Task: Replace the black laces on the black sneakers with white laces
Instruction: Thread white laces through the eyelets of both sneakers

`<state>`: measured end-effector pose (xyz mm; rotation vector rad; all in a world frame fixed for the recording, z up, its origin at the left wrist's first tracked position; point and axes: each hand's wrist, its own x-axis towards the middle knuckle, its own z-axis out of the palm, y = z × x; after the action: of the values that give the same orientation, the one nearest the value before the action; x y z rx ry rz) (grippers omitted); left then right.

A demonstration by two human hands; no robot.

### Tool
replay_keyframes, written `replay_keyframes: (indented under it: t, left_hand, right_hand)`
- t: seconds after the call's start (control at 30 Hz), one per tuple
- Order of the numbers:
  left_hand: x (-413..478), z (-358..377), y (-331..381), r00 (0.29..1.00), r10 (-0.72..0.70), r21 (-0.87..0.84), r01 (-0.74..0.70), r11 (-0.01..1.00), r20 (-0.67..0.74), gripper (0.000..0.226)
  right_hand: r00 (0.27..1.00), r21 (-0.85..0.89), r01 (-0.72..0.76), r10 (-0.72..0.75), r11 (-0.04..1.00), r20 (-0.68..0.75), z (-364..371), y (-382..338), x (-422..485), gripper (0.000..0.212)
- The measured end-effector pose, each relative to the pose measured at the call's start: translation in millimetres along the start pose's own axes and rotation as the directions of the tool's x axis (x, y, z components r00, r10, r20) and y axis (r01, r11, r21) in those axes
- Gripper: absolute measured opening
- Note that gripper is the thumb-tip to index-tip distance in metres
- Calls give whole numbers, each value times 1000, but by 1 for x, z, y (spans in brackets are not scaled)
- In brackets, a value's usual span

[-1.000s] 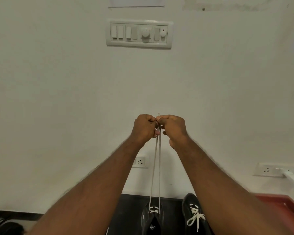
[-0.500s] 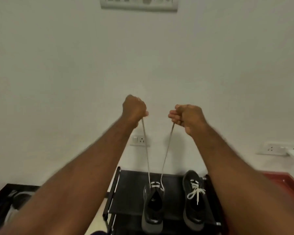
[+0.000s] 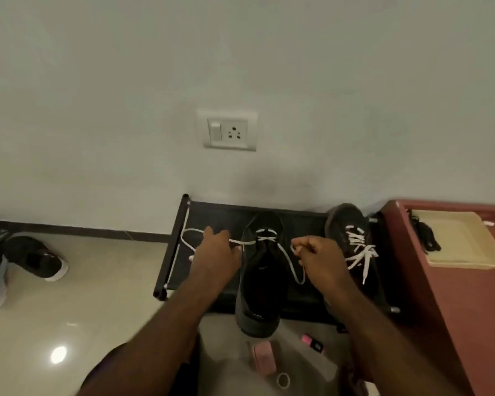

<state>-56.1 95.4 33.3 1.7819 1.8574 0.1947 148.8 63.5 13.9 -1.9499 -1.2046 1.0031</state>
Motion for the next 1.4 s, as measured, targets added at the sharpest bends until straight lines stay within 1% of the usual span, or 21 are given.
replay_keyframes:
  t: [0.1, 0.2, 0.27, 0.33, 0.43, 0.5, 0.57, 0.63, 0.7, 0.77, 0.87, 1.0, 1.07, 1.13, 1.17, 1.2, 1.23, 1.27, 1.3, 1.33, 1.4]
  left_hand:
    - [3, 31, 5, 991, 103, -138, -114, 984, -87, 23]
    - [22, 43, 10, 988, 122, -216, -140, 966, -93, 28]
    - [33, 47, 7, 992, 103, -223, -115, 968, -66, 24]
    - [40, 52, 4, 996, 82, -205, -84, 975, -19, 17]
    - [41, 56, 6, 999, 43, -232, -44, 972, -13, 11]
    - [43, 58, 7, 1000, 0, -258, -3, 966, -13, 15]
    - [45, 60, 6, 999, -43, -286, 48, 957, 23, 17]
    - [47, 62, 7, 995, -61, -294, 80, 952, 73, 18]
    - [48, 61, 9, 995, -59, -294, 82, 952, 85, 19]
    - [50, 59, 10, 994, -60, -324, 87, 942, 92, 20]
    - [52, 57, 9, 984, -92, -410, 148, 900, 155, 20]
    - [50, 52, 9, 962, -148, -542, 254, 801, 230, 22]
    - [49, 51, 9, 949, -160, -587, 295, 754, 272, 22]
    - [46, 50, 8, 946, -160, -597, 302, 743, 281, 20]
    - [45, 50, 7, 957, -159, -587, 276, 761, 244, 17]
    - [45, 51, 6, 975, -152, -534, 215, 818, 160, 15]
    - [44, 51, 6, 990, -131, -437, 138, 889, 47, 20]
    - [43, 50, 6, 995, -81, -347, 54, 936, -64, 31]
    - [41, 50, 7, 990, -9, -314, -36, 949, -140, 43]
    - [40, 50, 9, 984, 75, -331, -125, 935, -160, 52]
    - [40, 53, 14, 962, 264, -483, -266, 834, -75, 67]
  right_hand:
    - [998, -137, 59, -58, 989, 6, 23, 27, -1, 27]
    - [995, -154, 103, -103, 983, 9, 33, 29, 10, 28]
    - [998, -135, 66, -63, 989, 22, 34, 22, 22, 26]
    - [999, -170, 38, -32, 985, 41, 33, 21, 33, 19]
    - [998, -207, 46, -38, 977, 44, 35, 25, 36, 9]
    - [998, -204, 63, -57, 977, 39, 37, 26, 36, 10]
    - [998, -192, 64, -59, 979, 31, 39, 25, 37, 11]
    - [1000, -144, 3, 1, 990, 29, 42, 26, 37, 9]
    - [997, -84, -61, 65, 995, 47, 46, 26, 37, 9]
    - [998, -82, -48, 51, 995, 37, 49, 27, 38, 15]
    - [999, -113, -12, 16, 994, 38, 48, 28, 42, 25]
    - [996, -74, -25, 31, 997, 78, 43, 27, 44, 21]
    - [994, -20, -33, 35, 999, 106, 39, 26, 43, 20]
    - [990, 57, -58, 50, 997, 131, 36, 25, 42, 18]
    - [988, 87, -71, 58, 994, 143, 35, 24, 41, 17]
    - [986, 119, -86, 67, 989, 155, 33, 23, 41, 16]
    - [982, 161, -107, 79, 981, 170, 31, 21, 41, 15]
    - [979, 210, -122, 83, 970, 185, 27, 17, 40, 13]
    - [977, 255, -118, 67, 960, 200, 23, 13, 40, 12]
    - [977, 288, -90, 27, 953, 214, 18, 8, 40, 14]
    - [960, 320, 3, -92, 947, 264, 10, -2, 39, 22]
